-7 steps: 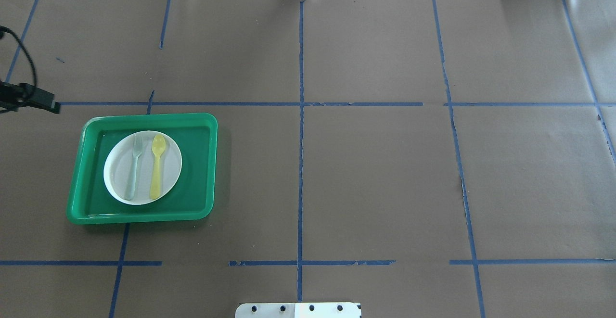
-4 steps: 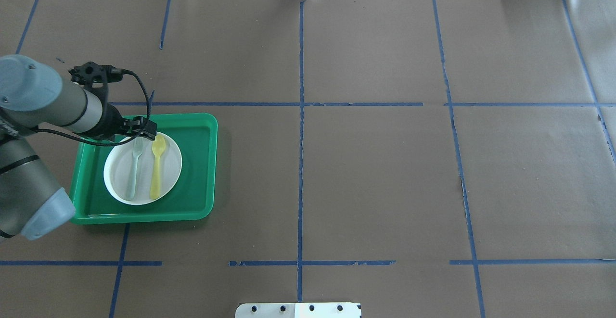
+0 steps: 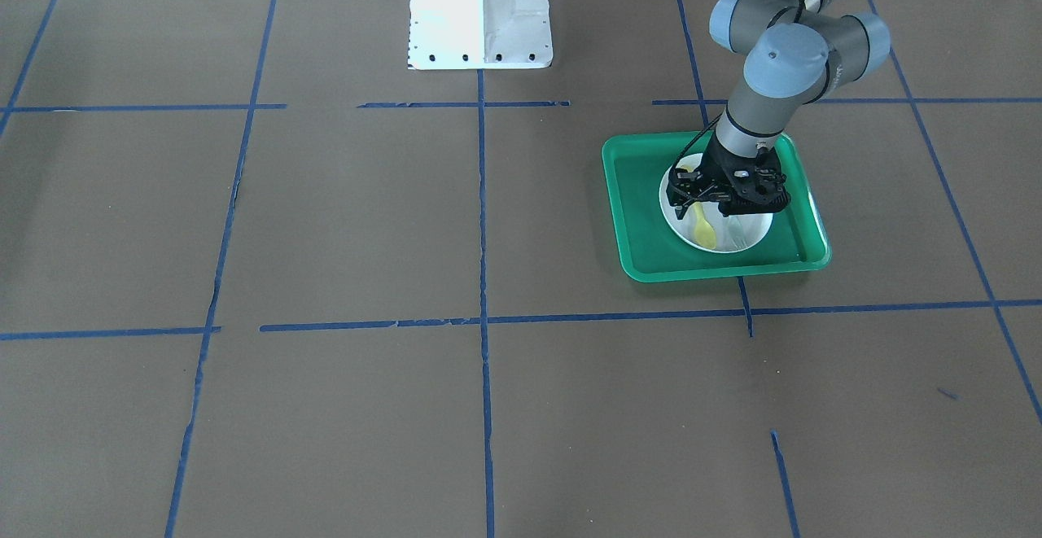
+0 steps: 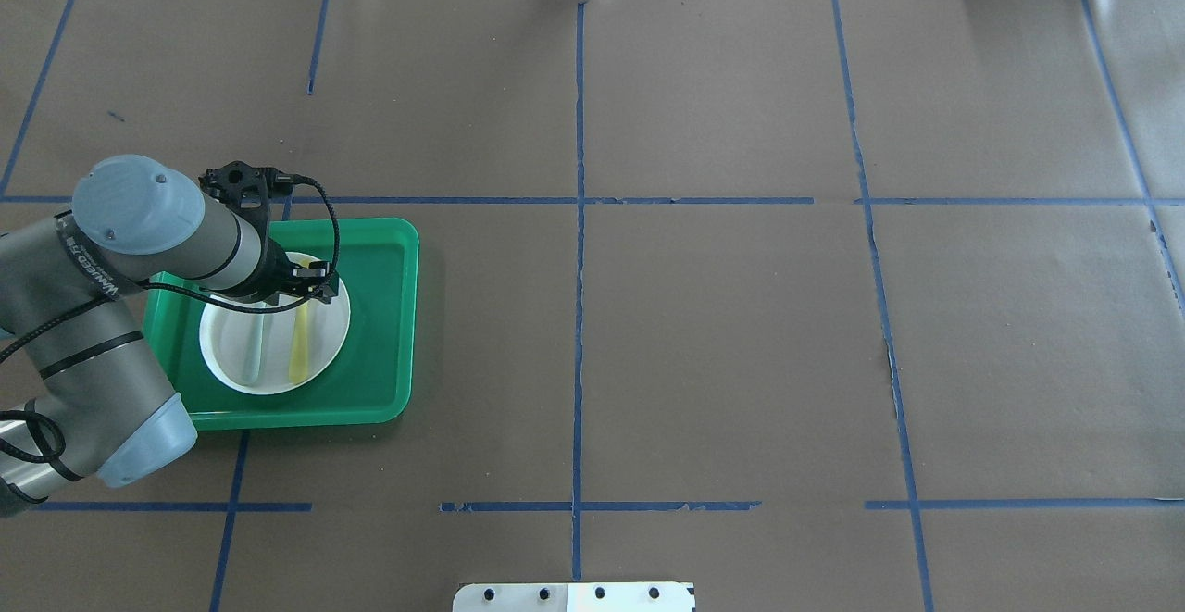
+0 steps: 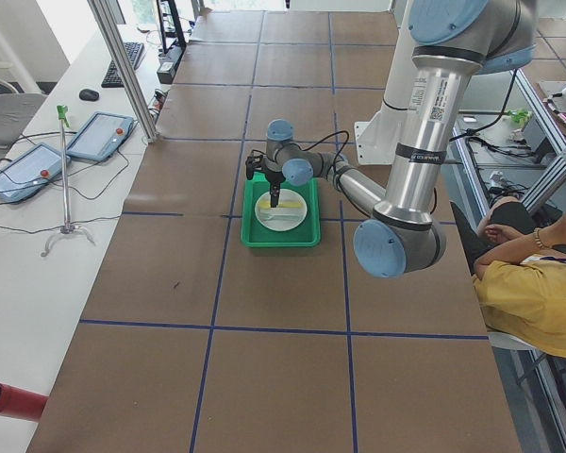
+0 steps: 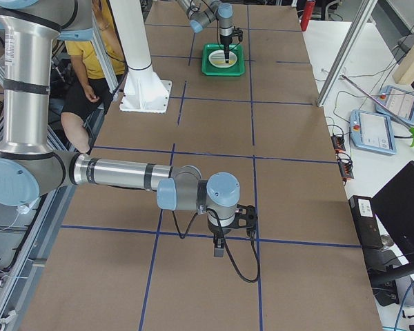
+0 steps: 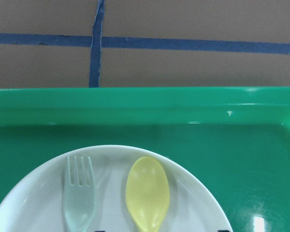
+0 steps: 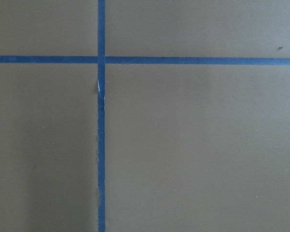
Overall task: Place spoon
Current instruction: 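Move the left gripper over the yellow spoon on the white plate and lower, then close the left gripper on the yellow spoon's handle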
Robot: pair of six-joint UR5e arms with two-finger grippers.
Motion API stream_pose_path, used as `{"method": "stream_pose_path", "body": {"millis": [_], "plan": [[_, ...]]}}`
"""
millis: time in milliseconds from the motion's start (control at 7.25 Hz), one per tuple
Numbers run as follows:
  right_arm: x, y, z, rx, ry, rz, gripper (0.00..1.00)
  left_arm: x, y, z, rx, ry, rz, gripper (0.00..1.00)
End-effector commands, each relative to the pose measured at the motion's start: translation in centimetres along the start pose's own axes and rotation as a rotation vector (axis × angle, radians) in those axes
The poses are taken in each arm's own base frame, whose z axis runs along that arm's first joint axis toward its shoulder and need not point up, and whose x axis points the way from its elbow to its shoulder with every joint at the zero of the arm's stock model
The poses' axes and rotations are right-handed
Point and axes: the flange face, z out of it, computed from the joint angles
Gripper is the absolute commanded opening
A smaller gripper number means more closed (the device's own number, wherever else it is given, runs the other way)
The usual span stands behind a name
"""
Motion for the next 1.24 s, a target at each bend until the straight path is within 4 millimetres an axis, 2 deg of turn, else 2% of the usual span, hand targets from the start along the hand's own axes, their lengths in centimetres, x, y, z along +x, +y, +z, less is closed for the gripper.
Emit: {"method": "stream_pose_path", "body": {"millis": [0, 276, 690, 828, 966, 1103], "plan": [[0.0, 0.0, 0.0, 0.000, 0.000, 0.000, 1.00, -0.3, 0.2, 0.4, -0.010, -0.006, 0.004, 0.49], [0.0, 0.0, 0.0, 0.000, 0.000, 0.000, 1.00, -0.7, 0.4, 1.5, -0.023, -0.021, 0.002, 0.49], [0.0, 0.0, 0.0, 0.001, 0.000, -0.002, 1.00, -0.6, 0.5, 1.6, -0.026, -0.021, 0.003, 0.49], [0.0, 0.0, 0.0, 0.000, 0.000, 0.000, 1.00, -0.6, 0.5, 1.5, -0.025, -0.020, 0.003, 0.34], [0.0, 0.0, 0.0, 0.000, 0.000, 0.000, 1.00, -0.6, 0.5, 1.5, -0.025, -0.020, 0.003, 0.12], [0.0, 0.0, 0.0, 0.000, 0.000, 0.000, 1.00, -0.6, 0.5, 1.5, -0.025, -0.019, 0.002, 0.00]]}}
